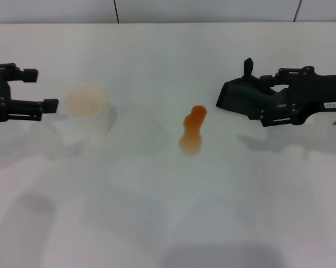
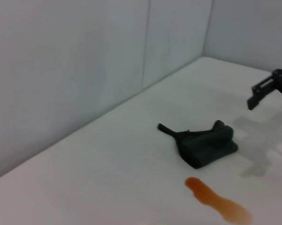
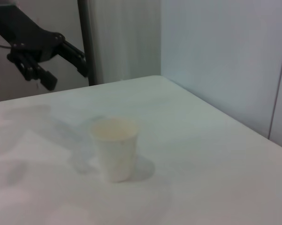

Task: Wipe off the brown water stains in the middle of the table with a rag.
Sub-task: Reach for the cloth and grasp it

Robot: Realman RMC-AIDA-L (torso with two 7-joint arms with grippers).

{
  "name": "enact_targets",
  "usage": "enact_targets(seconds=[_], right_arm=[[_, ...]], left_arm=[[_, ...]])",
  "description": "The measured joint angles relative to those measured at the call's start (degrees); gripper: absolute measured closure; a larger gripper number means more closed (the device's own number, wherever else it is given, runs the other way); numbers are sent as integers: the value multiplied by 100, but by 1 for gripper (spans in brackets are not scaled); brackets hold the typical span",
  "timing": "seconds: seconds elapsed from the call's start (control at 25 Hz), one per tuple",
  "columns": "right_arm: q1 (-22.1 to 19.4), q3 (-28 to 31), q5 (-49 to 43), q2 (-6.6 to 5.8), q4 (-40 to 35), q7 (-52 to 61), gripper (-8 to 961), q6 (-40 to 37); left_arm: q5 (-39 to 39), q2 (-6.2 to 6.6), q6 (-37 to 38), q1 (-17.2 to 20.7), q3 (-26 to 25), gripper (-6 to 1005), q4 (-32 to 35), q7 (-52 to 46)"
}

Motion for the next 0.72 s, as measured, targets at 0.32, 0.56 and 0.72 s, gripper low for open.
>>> enact_targets(seconds=[0.32, 0.56, 0.72], right_arm=[[57, -15, 27, 0, 29, 11, 197, 26], [48, -28, 28, 0, 53, 11, 198, 26], [56, -30, 31, 0, 54, 10, 198, 28]], left_arm=[[298, -34, 155, -205, 0, 126, 238, 80], [445, -43, 186, -212, 0, 126, 453, 42], [503, -69, 186, -192, 0, 126, 454, 16]])
